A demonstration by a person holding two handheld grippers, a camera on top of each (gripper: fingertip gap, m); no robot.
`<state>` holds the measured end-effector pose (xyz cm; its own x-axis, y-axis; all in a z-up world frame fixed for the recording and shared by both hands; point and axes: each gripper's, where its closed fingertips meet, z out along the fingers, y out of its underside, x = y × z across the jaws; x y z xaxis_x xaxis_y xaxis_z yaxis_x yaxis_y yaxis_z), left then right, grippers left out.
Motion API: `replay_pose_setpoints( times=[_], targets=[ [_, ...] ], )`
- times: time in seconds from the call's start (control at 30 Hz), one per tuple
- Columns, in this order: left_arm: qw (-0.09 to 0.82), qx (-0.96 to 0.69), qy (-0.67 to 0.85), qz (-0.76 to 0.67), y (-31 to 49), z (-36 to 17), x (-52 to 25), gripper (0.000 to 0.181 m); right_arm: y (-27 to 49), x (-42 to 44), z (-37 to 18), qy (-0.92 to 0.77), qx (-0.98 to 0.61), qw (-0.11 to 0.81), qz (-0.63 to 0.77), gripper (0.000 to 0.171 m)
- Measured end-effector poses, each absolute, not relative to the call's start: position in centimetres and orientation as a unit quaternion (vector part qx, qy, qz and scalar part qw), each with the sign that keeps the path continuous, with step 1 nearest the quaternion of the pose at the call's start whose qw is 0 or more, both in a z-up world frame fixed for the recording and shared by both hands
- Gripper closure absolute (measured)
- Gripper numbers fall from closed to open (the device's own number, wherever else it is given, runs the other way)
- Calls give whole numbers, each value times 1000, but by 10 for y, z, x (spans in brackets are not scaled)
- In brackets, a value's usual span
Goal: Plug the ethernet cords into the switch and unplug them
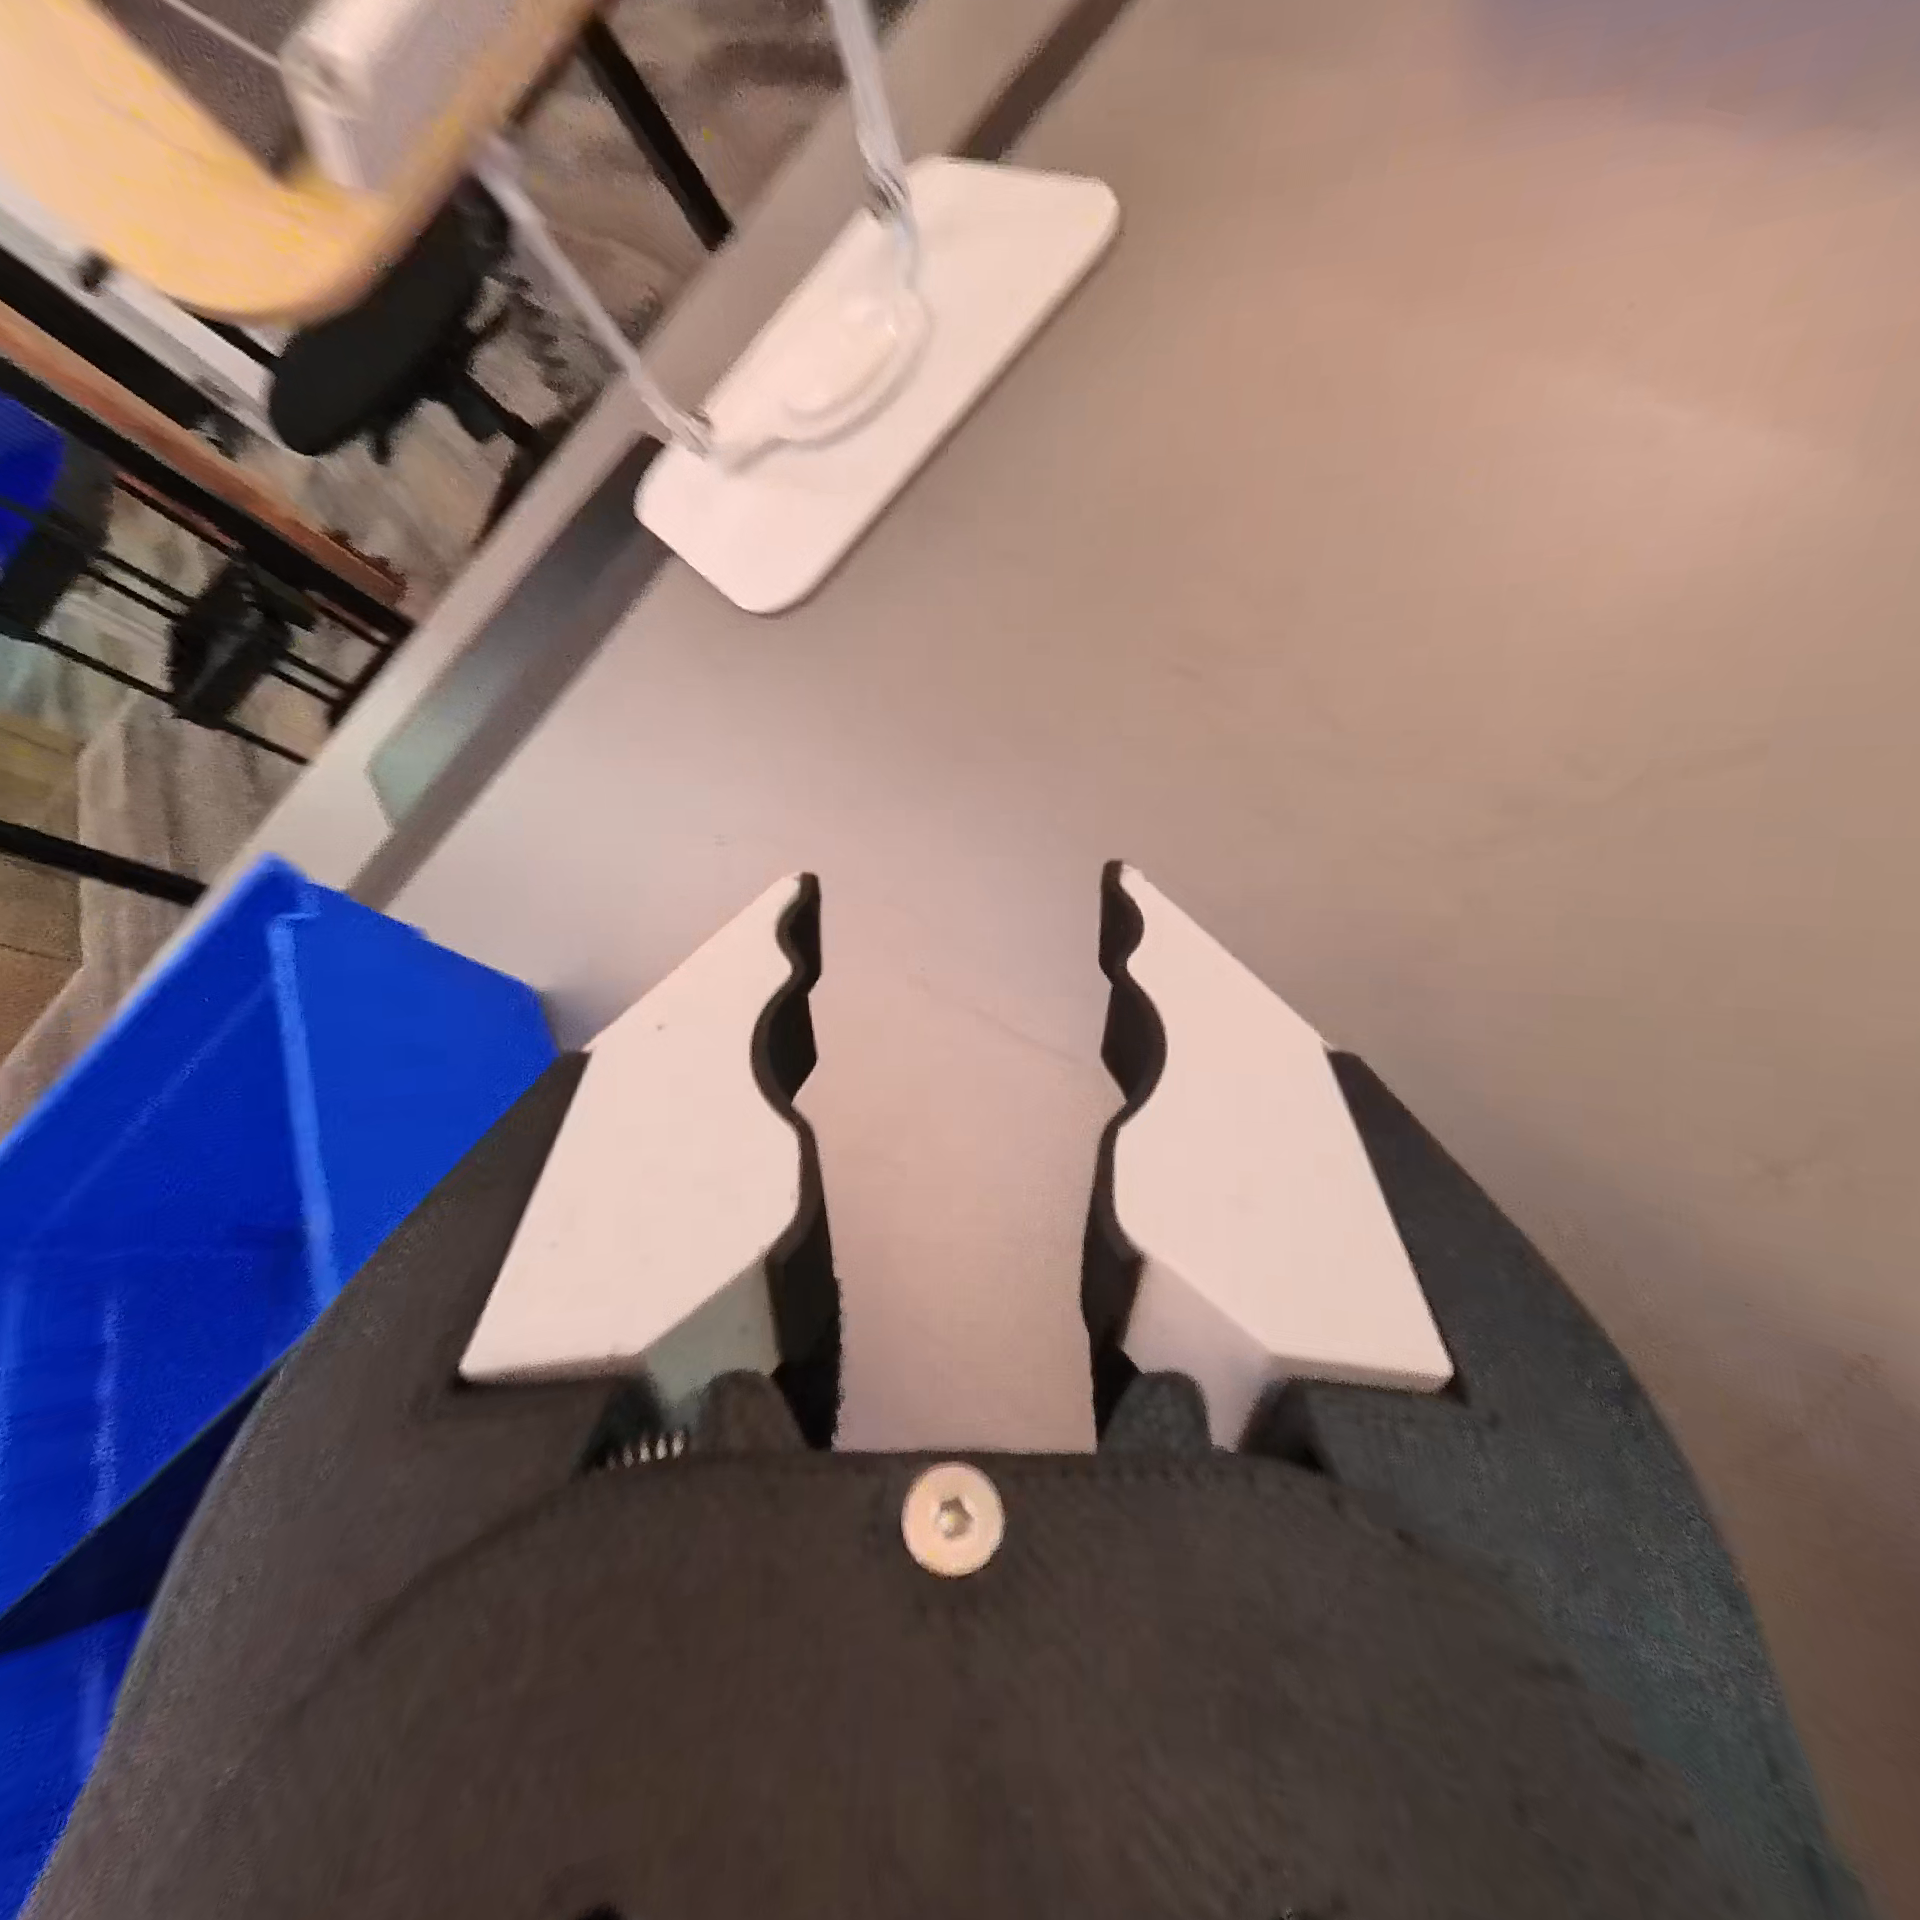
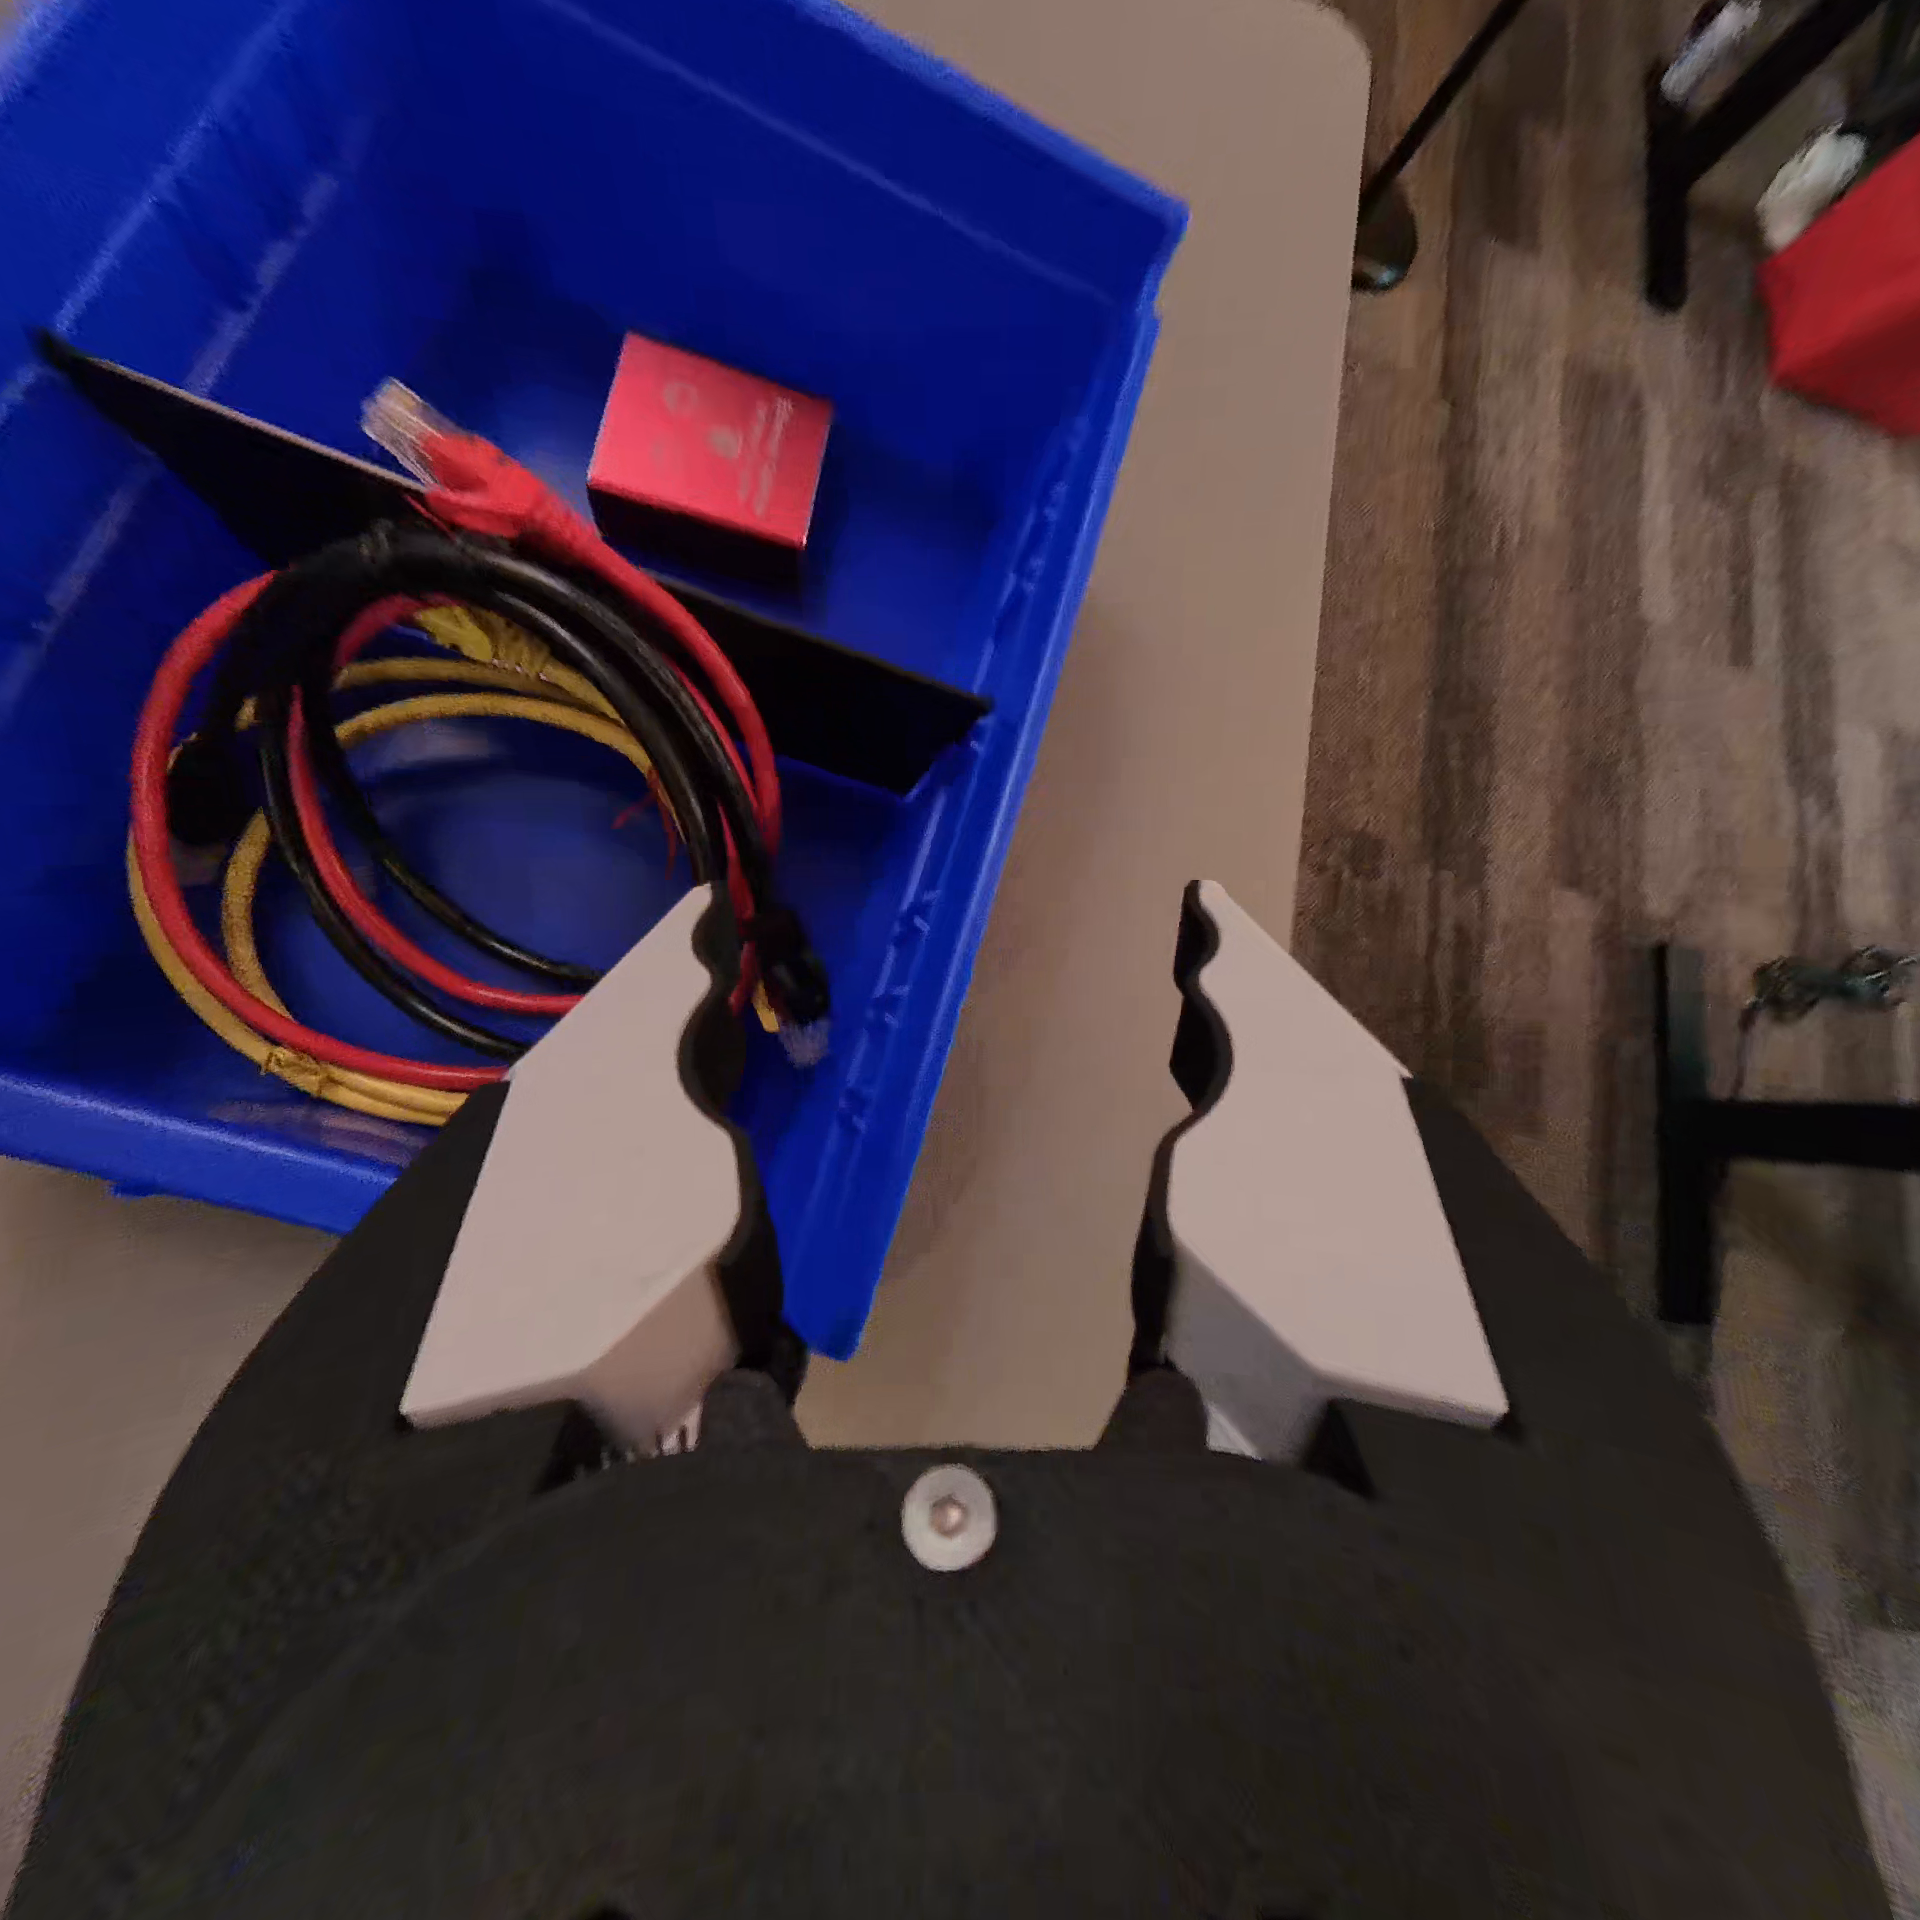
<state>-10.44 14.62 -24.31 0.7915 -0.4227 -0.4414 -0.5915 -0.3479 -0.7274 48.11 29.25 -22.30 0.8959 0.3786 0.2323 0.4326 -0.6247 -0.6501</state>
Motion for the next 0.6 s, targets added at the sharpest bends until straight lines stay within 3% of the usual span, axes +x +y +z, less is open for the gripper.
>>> replay_pose_setpoints(
  times=[0.13, 0.23, 0.4, 0.6],
  targets=[
    [524, -802, 253, 132, 148, -194, -158, 130, 287, 480, -251, -198, -912, 359, 15, 91],
    [538, -807, 182, 162, 147, -171, -223, 128, 285, 474, -267, -186, -916, 353, 54, 106],
    [486, -837, 61, 245, 121, -187, -358, 117, 283, 465, -278, -180, -913, 353, 97, 139],
    [448, -845, -42, 288, 85, -210, -459, 95, 279, 460, -277, -177, -909, 361, 112, 141]
  ],
)
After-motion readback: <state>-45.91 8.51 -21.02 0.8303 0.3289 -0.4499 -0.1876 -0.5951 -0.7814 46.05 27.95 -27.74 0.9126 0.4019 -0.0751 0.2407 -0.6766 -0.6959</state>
